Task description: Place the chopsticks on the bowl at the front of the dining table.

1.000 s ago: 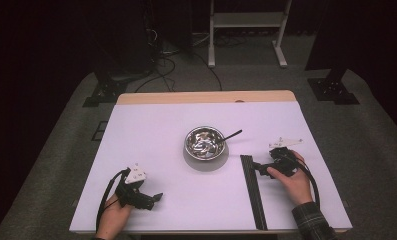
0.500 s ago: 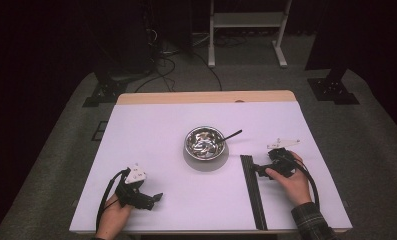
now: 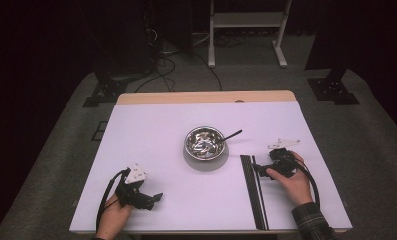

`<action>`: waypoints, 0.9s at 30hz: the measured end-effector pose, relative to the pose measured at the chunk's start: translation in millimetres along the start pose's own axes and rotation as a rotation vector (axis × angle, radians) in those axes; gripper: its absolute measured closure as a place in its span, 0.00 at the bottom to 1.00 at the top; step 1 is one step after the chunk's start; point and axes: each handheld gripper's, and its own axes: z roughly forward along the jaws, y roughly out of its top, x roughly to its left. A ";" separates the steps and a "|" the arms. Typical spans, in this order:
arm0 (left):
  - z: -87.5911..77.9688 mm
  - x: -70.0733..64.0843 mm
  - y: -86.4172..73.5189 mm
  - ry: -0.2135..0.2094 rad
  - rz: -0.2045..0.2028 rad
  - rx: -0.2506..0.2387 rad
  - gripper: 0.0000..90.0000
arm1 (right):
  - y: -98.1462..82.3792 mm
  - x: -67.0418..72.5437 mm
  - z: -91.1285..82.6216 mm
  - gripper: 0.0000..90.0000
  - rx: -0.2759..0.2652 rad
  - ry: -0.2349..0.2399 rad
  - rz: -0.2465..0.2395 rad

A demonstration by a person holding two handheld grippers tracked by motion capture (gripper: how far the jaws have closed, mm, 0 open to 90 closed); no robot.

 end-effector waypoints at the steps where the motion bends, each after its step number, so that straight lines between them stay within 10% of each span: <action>1: 0.0 0.0 0.0 0.000 0.000 0.000 0.00 | -0.2 -0.5 -0.4 0.14 0.003 -0.002 0.004; 27: -0.1 -0.1 0.0 0.000 0.001 0.000 0.00 | -7.5 -1.0 -20.3 0.14 -0.039 0.024 0.022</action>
